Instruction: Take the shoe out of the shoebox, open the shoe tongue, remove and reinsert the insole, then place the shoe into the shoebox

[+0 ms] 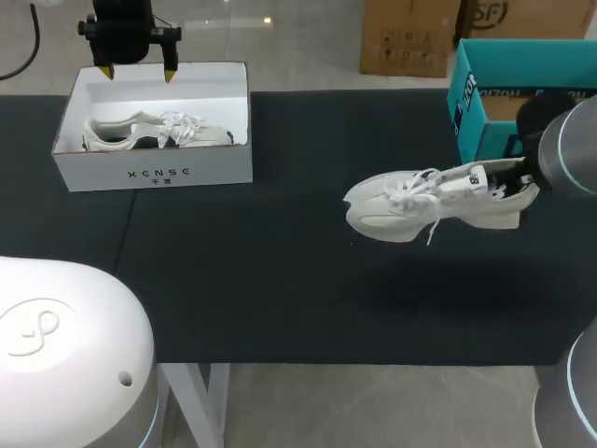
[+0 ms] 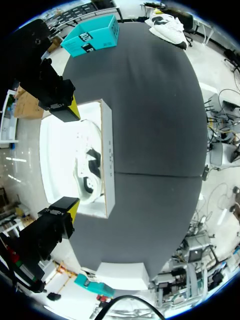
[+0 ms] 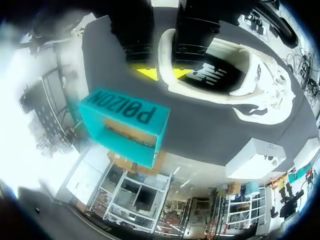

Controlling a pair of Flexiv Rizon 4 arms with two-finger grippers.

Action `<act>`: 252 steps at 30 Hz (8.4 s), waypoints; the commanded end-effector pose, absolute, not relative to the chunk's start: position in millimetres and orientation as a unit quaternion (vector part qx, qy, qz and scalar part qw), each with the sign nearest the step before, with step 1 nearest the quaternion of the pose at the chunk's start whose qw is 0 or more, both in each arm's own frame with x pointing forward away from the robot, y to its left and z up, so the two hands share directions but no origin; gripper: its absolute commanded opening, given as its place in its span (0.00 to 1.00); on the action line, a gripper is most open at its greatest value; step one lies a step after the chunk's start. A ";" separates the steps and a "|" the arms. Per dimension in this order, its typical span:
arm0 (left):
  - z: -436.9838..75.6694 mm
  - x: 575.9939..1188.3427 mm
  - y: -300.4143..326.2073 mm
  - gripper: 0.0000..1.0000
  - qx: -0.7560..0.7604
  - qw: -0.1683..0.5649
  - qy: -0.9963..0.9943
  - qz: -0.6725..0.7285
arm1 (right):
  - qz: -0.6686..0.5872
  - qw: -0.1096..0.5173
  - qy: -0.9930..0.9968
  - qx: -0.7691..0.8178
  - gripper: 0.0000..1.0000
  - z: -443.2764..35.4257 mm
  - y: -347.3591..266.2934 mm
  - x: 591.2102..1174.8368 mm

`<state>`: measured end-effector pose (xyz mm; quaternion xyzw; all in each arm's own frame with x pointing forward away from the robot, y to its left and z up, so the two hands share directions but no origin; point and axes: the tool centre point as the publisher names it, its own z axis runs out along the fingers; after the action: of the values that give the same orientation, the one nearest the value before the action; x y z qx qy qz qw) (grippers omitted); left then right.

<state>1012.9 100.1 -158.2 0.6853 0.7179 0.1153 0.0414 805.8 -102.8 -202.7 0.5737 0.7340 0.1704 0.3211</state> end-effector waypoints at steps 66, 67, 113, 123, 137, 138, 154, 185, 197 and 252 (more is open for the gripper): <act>-158.1 1012.6 100.3 1.00 0.685 0.041 0.718 0.117 | 0.111 0.263 0.736 0.614 1.00 -361.7 -45.3 898.2; -158.1 1012.6 100.3 1.00 0.685 0.041 0.718 0.117 | 0.113 0.263 0.735 0.614 1.00 -359.6 -46.1 898.4; -158.1 1012.6 100.3 1.00 0.685 0.041 0.718 0.117 | 0.350 0.074 0.930 0.087 1.00 -213.0 -121.3 771.5; -158.1 1012.6 100.3 1.00 0.685 0.041 0.718 0.117 | 0.357 0.060 0.932 0.031 1.00 -216.3 -123.6 771.0; -158.1 1012.6 100.3 1.00 0.685 0.041 0.718 0.117 | 0.392 0.041 0.917 0.062 1.00 -251.1 -129.5 792.5; -158.1 1012.6 100.3 1.00 0.685 0.041 0.718 0.117 | 0.405 0.041 0.912 0.061 1.00 -254.8 -129.4 794.5; -158.1 1012.6 100.3 1.00 0.685 0.041 0.718 0.117 | 0.458 0.079 0.885 -0.029 1.00 -281.0 -110.1 816.8; -158.1 1012.6 100.3 1.00 0.685 0.041 0.718 0.117 | 0.517 0.093 0.851 -0.032 1.00 -353.7 -91.9 847.0; -158.1 1012.6 100.3 1.00 0.685 0.041 0.718 0.117 | 0.498 0.071 0.864 0.003 1.00 -377.0 -74.9 862.7; -158.1 1012.6 100.3 1.00 0.685 0.041 0.718 0.117 | 0.563 0.044 0.825 0.024 1.00 -425.8 -17.3 888.2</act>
<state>1012.9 100.1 -158.2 0.6853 0.7179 0.1153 0.0414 884.5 -21.2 -422.1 0.0253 0.8246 0.5632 0.0462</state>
